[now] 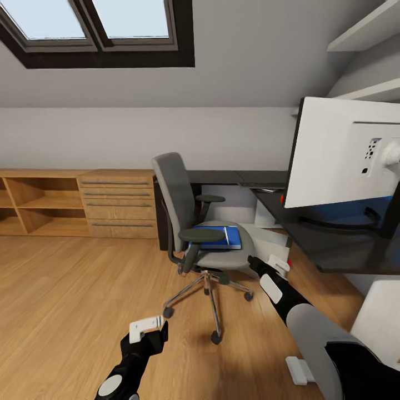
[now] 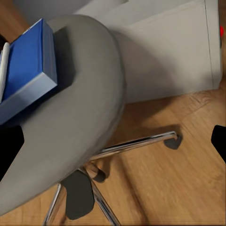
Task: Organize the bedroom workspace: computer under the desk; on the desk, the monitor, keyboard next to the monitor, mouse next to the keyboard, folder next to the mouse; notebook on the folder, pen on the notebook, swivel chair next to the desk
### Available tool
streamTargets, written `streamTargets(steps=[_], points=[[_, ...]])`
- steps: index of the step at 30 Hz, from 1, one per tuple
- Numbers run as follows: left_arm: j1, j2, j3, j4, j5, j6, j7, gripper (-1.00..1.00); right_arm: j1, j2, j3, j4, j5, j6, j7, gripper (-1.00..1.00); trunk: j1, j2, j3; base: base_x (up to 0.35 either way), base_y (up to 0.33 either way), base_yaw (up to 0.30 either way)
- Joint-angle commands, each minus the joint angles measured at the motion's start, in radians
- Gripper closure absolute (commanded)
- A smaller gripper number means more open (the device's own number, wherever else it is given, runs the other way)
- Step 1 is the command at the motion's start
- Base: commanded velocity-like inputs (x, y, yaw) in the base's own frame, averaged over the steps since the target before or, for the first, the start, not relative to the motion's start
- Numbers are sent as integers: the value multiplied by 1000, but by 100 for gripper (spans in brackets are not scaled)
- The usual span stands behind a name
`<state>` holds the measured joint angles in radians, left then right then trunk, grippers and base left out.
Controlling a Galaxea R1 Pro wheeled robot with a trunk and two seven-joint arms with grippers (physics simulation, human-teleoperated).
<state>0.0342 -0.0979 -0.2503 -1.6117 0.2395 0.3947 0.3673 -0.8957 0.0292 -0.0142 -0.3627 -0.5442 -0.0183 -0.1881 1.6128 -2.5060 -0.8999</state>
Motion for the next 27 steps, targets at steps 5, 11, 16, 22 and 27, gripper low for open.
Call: streamTargets(steps=[5, 11, 16, 22, 27], points=[[0, 0, -1, -5, 11, 1, 9, -100, 0, -7, -1, -1, -8, -2, -4, -100, 2, -2, -20, 0, 0, 0], [0, 0, -1, -5, 11, 2, 24, -100, 0, -16, -1, -4, -8, -2, -4, -100, 5, -3, -43, 0, 0, 0], [0, 1, -1, -5, 11, 2, 29, -100, 0, -23, -1, -6, -8, -2, -4, -100, 5, -3, -47, 0, 0, 0], [0, 2, 5, -4, 10, 3, 31, -100, -1, -50, -19, -24, -15, 5, -6, -100, 5, -3, -47, 0, 0, 0], [0, 3, 6, -4, 9, 3, 32, -100, -3, -85, -68, -54, -84, 83, -5, -100, 5, -3, -47, 0, 0, 0]])
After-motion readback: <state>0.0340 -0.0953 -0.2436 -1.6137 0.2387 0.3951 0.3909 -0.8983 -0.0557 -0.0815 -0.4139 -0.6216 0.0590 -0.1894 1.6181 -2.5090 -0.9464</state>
